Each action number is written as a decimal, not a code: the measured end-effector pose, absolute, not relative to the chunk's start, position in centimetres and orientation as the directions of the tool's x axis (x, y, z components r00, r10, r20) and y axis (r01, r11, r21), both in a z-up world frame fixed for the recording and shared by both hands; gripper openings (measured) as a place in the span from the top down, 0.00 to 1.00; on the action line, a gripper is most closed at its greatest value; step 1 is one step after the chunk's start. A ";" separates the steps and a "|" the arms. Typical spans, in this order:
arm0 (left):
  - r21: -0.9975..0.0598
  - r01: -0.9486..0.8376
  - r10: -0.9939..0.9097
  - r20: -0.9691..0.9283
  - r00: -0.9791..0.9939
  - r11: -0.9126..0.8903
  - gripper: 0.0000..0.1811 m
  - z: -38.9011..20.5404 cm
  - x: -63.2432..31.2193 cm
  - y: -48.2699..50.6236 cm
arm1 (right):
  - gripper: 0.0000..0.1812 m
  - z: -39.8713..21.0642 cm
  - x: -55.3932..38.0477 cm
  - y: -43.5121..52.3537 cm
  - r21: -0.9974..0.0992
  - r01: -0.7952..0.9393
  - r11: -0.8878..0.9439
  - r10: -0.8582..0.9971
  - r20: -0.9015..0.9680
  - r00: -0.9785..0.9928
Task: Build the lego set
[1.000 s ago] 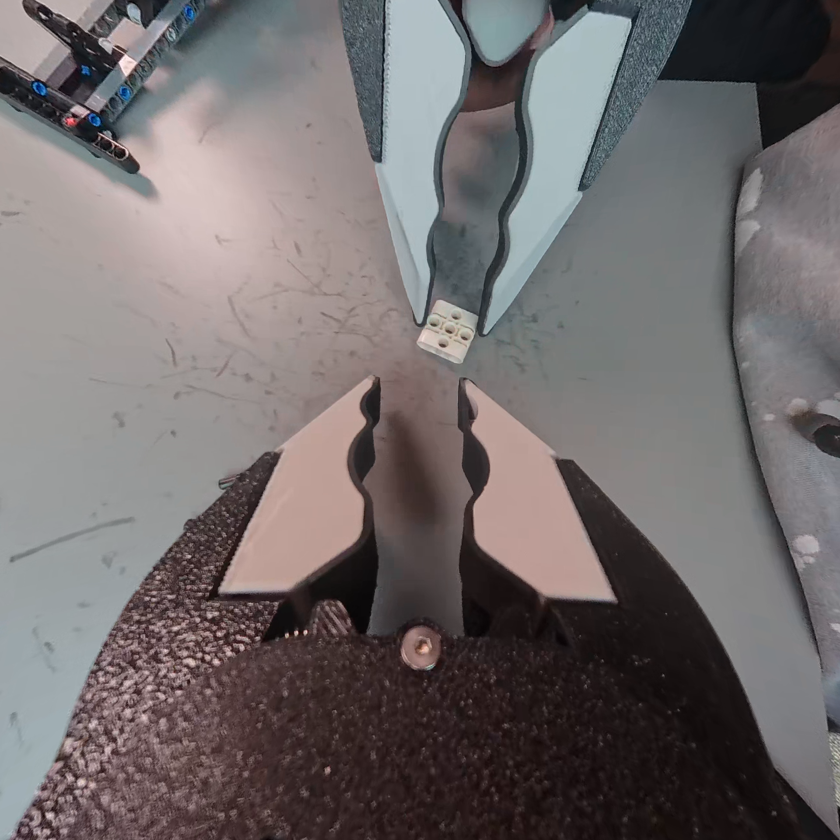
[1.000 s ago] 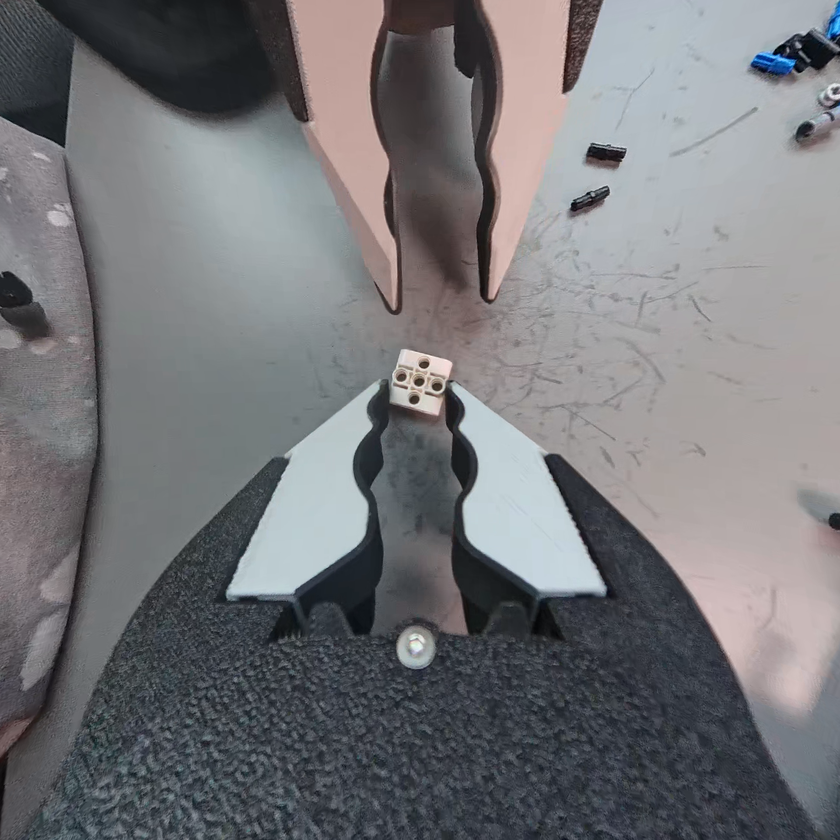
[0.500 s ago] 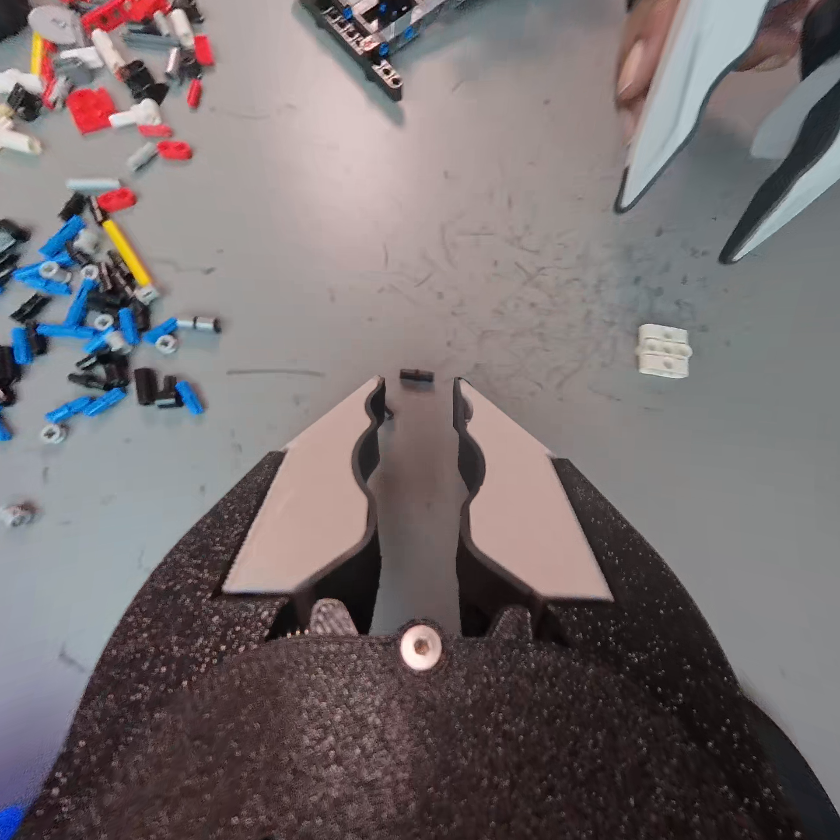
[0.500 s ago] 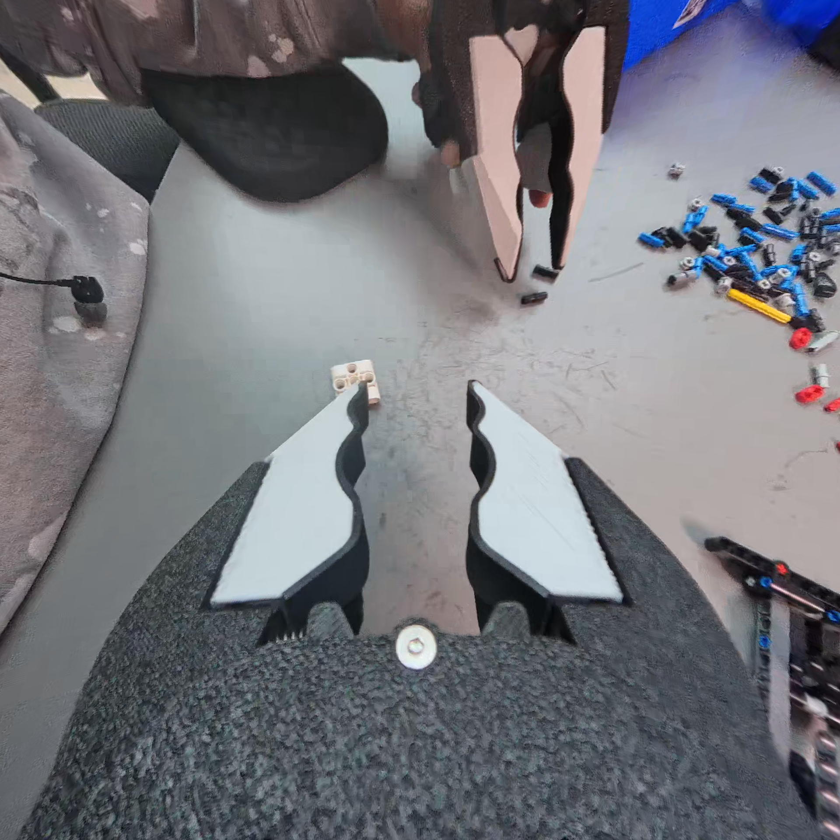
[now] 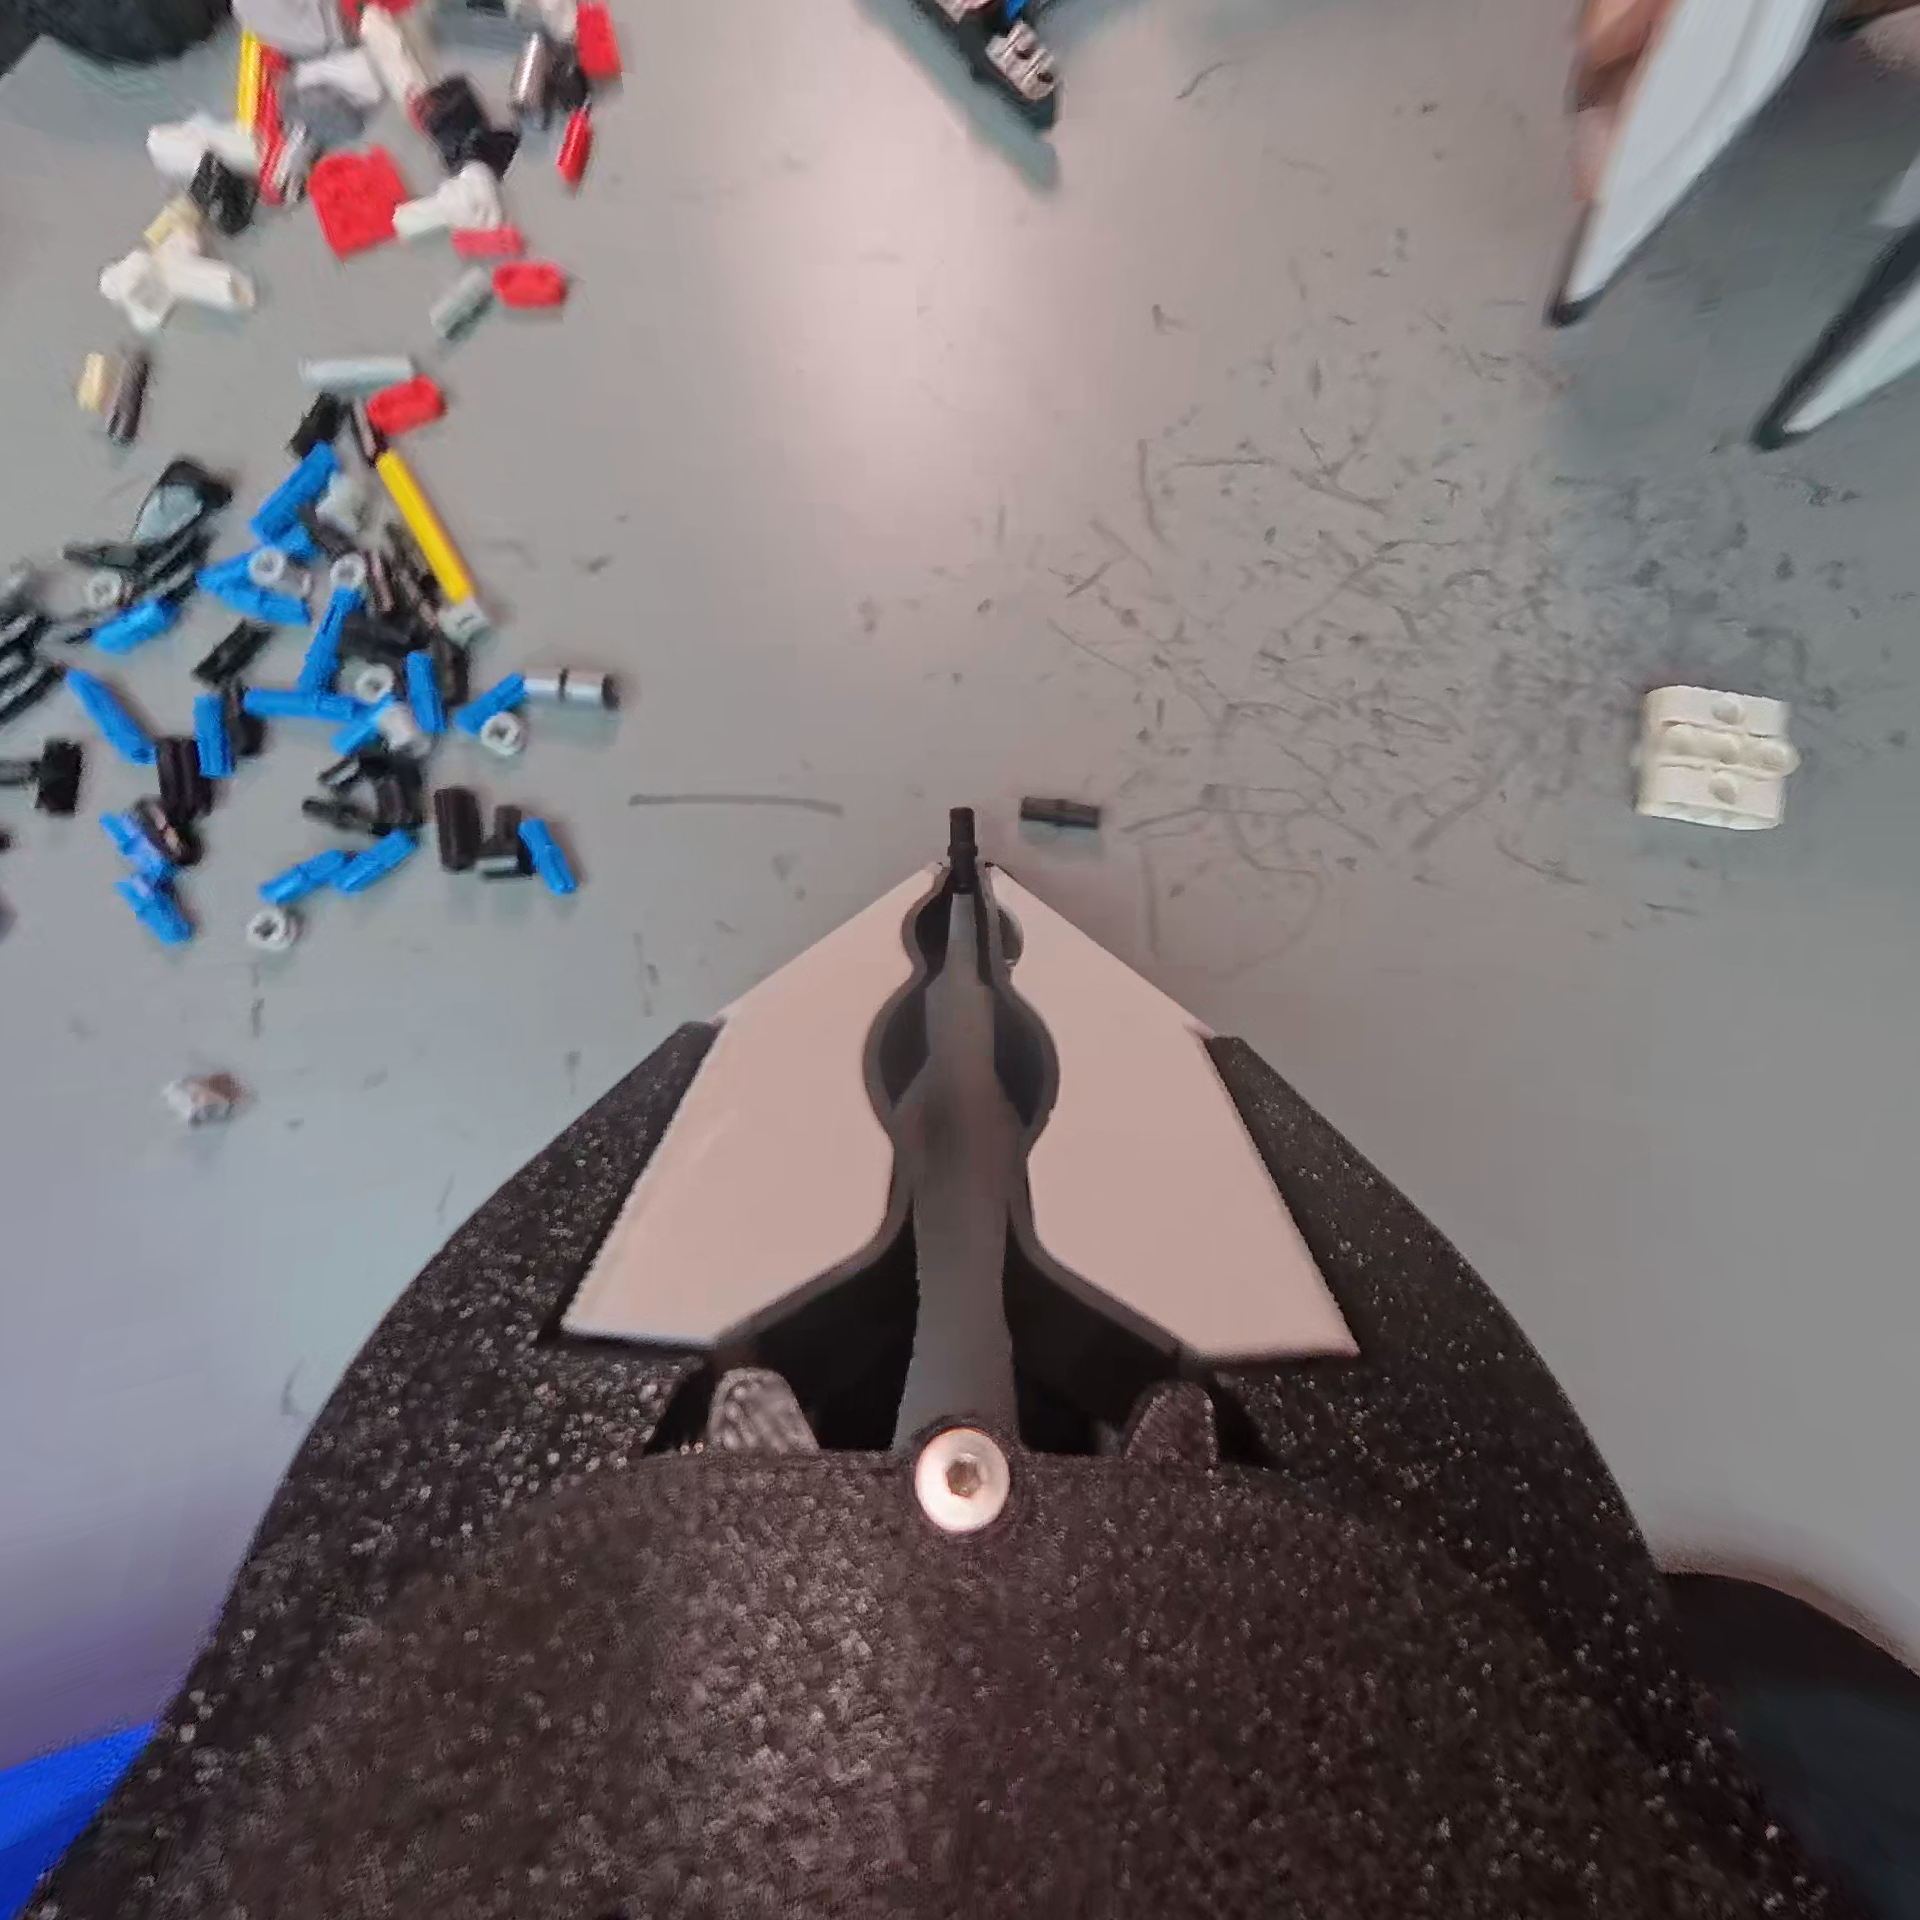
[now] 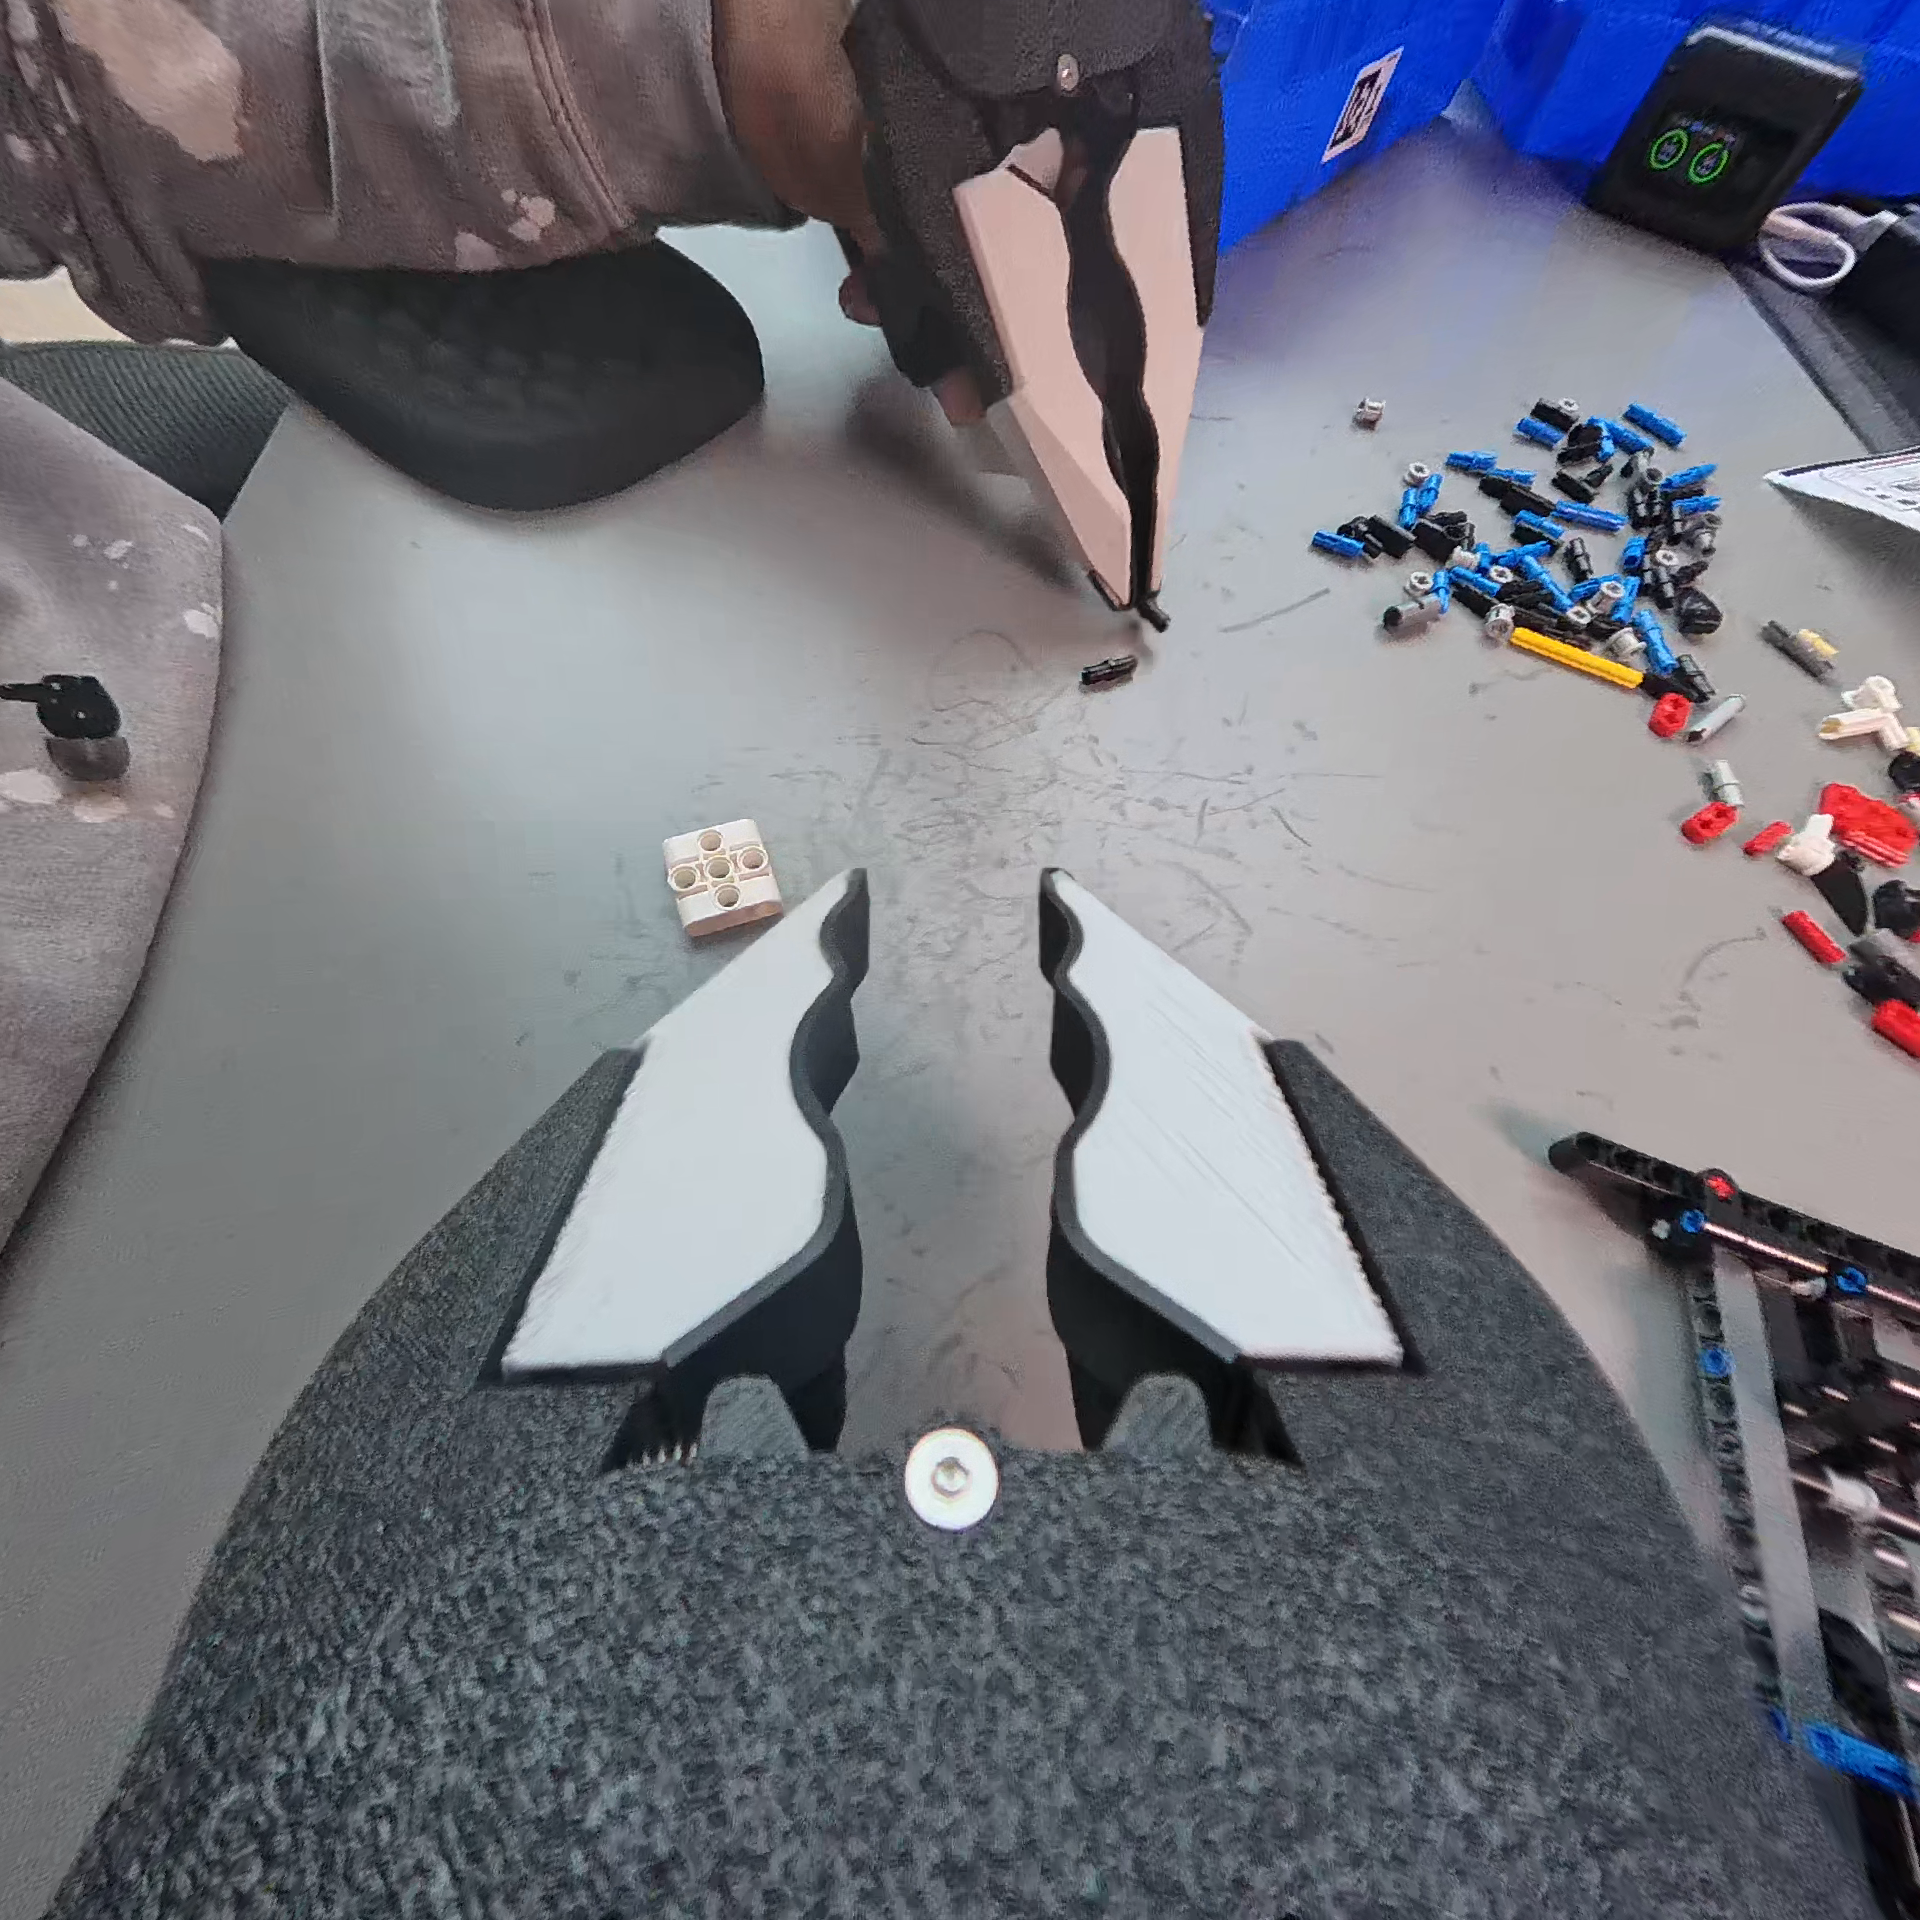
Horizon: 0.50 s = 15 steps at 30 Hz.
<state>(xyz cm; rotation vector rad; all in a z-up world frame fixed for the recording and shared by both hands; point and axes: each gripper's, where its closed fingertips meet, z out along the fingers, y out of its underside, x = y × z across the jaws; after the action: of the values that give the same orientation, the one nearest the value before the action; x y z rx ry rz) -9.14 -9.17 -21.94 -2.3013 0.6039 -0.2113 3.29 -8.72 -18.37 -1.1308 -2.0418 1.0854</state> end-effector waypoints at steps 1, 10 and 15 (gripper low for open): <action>-0.742 -0.368 -0.541 -0.009 0.841 -0.560 0.98 -21.0 -7.7 -9.3 | 0.82 -17.9 3.0 -8.6 -0.868 0.393 0.303 0.877 0.093 -0.472; -0.890 -0.200 -0.796 0.243 0.555 -0.410 0.98 -15.8 2.7 -11.9 | 0.90 -14.8 3.0 -12.0 -0.893 0.144 0.426 0.792 0.291 -0.537; -0.888 -0.202 -0.810 0.257 0.527 -0.413 0.98 -15.6 3.3 -12.3 | 0.91 -15.3 3.3 -12.7 -0.874 0.142 0.465 0.769 0.319 -0.554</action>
<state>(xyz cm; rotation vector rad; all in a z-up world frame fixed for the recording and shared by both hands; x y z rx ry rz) 3.29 -12.34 -15.61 -1.9024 0.8292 -0.8864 3.29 -12.66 -15.30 -0.7563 -1.9827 1.0908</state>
